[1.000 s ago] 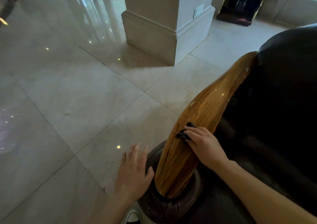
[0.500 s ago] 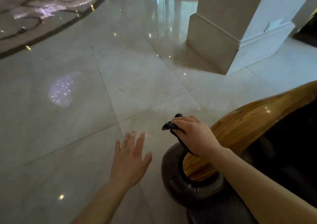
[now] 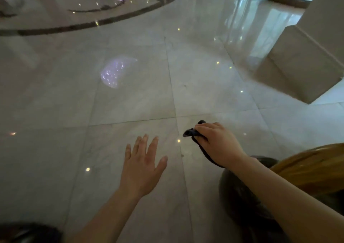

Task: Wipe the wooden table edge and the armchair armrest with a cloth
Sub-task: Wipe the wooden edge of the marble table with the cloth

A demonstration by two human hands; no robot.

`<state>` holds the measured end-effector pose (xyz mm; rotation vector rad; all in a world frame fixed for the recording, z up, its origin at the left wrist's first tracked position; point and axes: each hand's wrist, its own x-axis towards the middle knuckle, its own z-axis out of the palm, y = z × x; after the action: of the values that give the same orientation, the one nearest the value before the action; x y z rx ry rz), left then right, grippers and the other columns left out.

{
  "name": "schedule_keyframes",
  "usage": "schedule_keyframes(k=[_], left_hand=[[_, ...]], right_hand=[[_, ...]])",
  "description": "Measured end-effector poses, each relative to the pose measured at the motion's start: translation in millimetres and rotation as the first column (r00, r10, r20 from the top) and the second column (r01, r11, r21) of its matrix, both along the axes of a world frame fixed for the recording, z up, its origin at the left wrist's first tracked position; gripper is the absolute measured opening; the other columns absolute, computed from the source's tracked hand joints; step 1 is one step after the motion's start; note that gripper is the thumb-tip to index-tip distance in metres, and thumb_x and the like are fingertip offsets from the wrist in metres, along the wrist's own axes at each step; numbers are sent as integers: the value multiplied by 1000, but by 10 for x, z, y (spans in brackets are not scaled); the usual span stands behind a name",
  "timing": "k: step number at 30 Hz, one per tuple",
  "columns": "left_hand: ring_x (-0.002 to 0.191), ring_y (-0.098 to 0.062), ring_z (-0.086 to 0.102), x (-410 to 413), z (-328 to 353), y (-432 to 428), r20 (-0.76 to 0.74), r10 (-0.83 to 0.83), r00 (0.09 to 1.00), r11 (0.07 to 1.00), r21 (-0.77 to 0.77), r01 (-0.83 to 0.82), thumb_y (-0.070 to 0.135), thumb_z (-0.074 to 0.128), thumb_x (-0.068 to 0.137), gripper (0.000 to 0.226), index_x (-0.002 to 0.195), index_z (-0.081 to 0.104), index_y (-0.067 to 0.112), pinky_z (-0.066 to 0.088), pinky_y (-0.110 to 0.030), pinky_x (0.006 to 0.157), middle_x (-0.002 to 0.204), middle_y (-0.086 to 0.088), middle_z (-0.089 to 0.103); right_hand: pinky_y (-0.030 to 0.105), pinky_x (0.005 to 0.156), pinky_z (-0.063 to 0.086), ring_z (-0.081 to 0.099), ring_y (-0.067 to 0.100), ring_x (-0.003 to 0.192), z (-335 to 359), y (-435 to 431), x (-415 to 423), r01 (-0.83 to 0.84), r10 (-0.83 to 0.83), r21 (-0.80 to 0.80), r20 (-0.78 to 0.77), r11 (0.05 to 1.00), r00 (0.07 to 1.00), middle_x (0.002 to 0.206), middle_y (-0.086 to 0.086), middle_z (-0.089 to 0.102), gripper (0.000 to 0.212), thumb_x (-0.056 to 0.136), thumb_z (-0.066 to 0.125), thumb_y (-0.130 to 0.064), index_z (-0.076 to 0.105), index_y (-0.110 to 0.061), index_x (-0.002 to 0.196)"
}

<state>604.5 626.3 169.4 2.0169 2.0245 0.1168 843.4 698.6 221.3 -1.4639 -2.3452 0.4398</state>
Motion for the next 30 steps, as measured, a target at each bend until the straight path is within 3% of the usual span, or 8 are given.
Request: schedule_keyframes(k=[7,11,17,21,27,30], left_hand=[[151,-32,18,-1433,276,-752,-25,186,982,982,25,-186,67,14,90,79,155,25,23,13,-56,120,162,-12,26],[152,-28,9,-2234,435,-1229,-47,314,948,949,29,-313,68,4,88,79,156,12,27,9,-55,121,165,-7,17],[153,-30,5,-3241,477,-1908,-59,514,856,858,60,-511,70,9,93,73,154,5,32,-1,-53,119,166,-7,12],[153,-27,8,-3726,414,-2342,-53,637,769,771,61,-634,72,6,92,73,154,4,34,-2,-51,117,165,-6,14],[153,-29,4,-4278,384,-3018,-129,748,651,652,-37,-757,67,-3,84,81,153,16,31,8,-58,120,166,-6,12],[151,-31,13,-4541,402,-3337,-118,815,568,570,-15,-821,67,5,87,75,152,18,30,12,-60,118,164,-7,17]], right_hand=[[33,72,41,54,26,92,227,-332,-1604,-195,195,3,-36,981,980,105,-6,68,12,98,56,-26,66,-19,100],[38,75,47,56,25,91,386,-581,-2614,-321,321,25,-28,947,947,102,-7,68,11,98,56,-29,65,-22,99],[34,67,41,54,24,80,466,-940,-3914,-498,499,29,-38,867,866,90,-7,66,10,96,59,-25,63,-22,88],[27,67,30,53,21,74,433,-1230,-4684,-625,627,41,-42,779,778,86,-9,65,7,95,62,-23,65,-21,89],[26,71,29,57,23,75,329,-1722,-5702,-783,781,-11,-68,621,621,89,-2,69,6,94,64,-19,69,-16,92],[26,71,32,56,19,75,222,-1944,-6191,-847,843,-22,-89,531,531,89,-3,69,9,95,62,-20,69,-16,91]])
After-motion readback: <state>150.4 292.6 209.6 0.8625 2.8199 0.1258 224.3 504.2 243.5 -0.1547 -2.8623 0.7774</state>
